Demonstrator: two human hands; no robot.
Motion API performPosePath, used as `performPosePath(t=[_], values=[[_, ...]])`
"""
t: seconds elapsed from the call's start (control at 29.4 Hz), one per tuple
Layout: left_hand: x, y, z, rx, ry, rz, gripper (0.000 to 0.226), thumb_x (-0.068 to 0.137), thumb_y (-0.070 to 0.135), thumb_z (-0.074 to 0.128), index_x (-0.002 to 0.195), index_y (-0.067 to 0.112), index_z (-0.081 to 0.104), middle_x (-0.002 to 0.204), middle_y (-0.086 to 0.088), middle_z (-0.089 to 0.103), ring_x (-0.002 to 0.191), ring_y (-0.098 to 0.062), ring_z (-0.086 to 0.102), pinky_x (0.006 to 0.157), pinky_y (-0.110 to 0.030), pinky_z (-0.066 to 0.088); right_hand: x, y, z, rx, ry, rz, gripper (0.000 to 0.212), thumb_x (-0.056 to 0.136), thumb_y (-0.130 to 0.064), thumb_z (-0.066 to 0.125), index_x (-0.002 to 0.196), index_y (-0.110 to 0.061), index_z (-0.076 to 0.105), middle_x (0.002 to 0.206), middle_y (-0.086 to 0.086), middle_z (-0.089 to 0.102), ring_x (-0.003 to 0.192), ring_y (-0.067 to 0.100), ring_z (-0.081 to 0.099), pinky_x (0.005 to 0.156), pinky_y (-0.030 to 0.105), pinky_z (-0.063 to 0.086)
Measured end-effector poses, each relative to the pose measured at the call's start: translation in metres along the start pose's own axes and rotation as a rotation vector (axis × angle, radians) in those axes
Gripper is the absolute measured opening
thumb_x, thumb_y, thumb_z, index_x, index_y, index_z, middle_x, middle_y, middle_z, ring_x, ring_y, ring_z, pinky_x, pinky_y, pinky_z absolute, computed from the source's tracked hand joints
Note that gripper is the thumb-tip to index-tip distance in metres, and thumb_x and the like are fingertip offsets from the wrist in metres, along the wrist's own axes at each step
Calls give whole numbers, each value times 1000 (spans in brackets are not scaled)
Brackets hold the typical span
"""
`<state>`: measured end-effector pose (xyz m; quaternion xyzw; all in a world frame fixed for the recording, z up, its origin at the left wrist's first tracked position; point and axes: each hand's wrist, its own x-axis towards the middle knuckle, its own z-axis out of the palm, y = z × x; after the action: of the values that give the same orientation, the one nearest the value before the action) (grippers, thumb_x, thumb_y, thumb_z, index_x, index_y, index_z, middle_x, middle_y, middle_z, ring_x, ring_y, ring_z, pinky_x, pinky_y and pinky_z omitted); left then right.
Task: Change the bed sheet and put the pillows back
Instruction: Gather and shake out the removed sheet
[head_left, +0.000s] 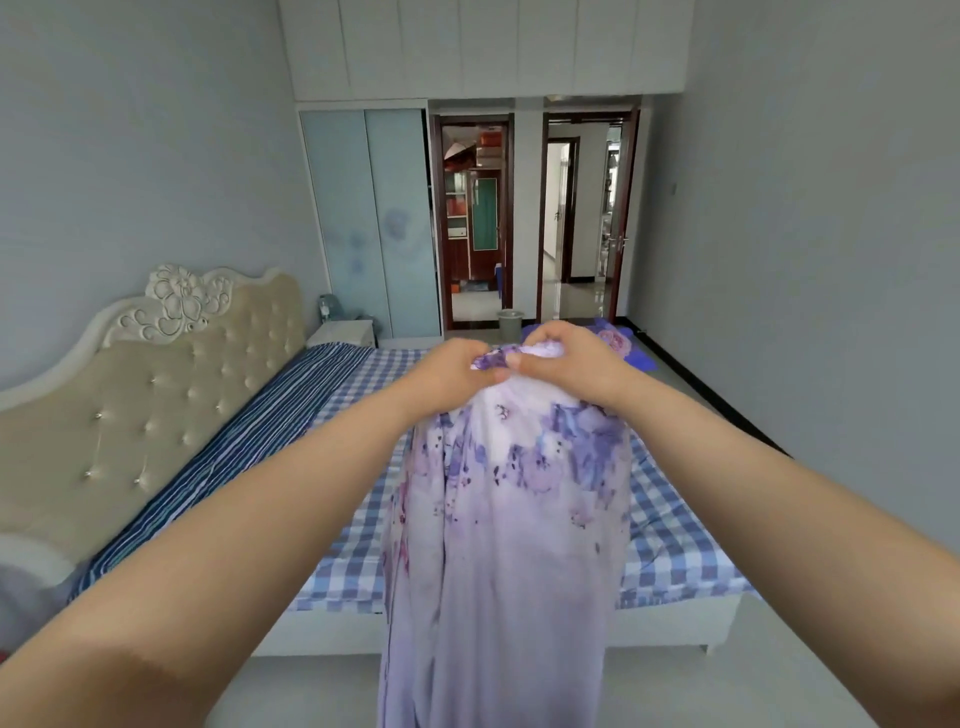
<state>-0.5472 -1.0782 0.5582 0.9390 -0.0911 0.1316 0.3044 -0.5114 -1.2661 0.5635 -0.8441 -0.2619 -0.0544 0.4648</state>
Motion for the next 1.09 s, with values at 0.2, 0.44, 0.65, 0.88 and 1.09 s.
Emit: performPosePath(t=[0.2, 0.44, 0.65, 0.88, 1.09], values=[[-1, -36, -23, -147, 363, -122, 19, 89, 24, 63, 71, 20, 61, 64, 0, 56, 60, -15, 45, 58, -27, 34, -15, 19, -27, -33, -140, 128, 85, 58, -63, 74, 132, -30, 47, 124, -6, 51, 111, 12, 51, 91, 26, 41], [-2, -39, -24, -203, 447, -131, 31, 89, 16, 61, 60, 24, 52, 55, 8, 45, 52, -8, 35, 55, -27, 29, -53, 15, 6, -390, -297, -75, 95, 72, -54, 74, 144, -48, 13, 147, -4, 28, 128, 16, 40, 97, 27, 40], [-7, -48, -33, -110, 448, -136, 20, 88, 5, 52, 74, 16, 62, 64, -1, 54, 59, -13, 41, 58, -26, 32, -72, 24, 14, -747, -309, 250, 80, 91, -29, 56, 148, -42, 1, 144, 16, 30, 112, 33, 55, 77, 35, 46], [-10, -41, -39, -94, 439, -151, 19, 87, 2, 49, 73, 12, 58, 59, 3, 49, 55, -10, 38, 53, -24, 31, -96, 30, 42, -1079, 234, -474, 67, 76, -14, 68, 139, -24, 47, 151, 15, 33, 113, 36, 54, 75, 38, 50], [-13, -25, -35, -80, 377, -106, 36, 81, -8, 43, 57, 19, 47, 53, 4, 44, 52, -9, 35, 50, -24, 28, -98, 12, 66, -1048, -52, -742, 64, 81, -67, 50, 100, -9, 69, 113, 7, 63, 118, 27, 55, 106, 48, 36]])
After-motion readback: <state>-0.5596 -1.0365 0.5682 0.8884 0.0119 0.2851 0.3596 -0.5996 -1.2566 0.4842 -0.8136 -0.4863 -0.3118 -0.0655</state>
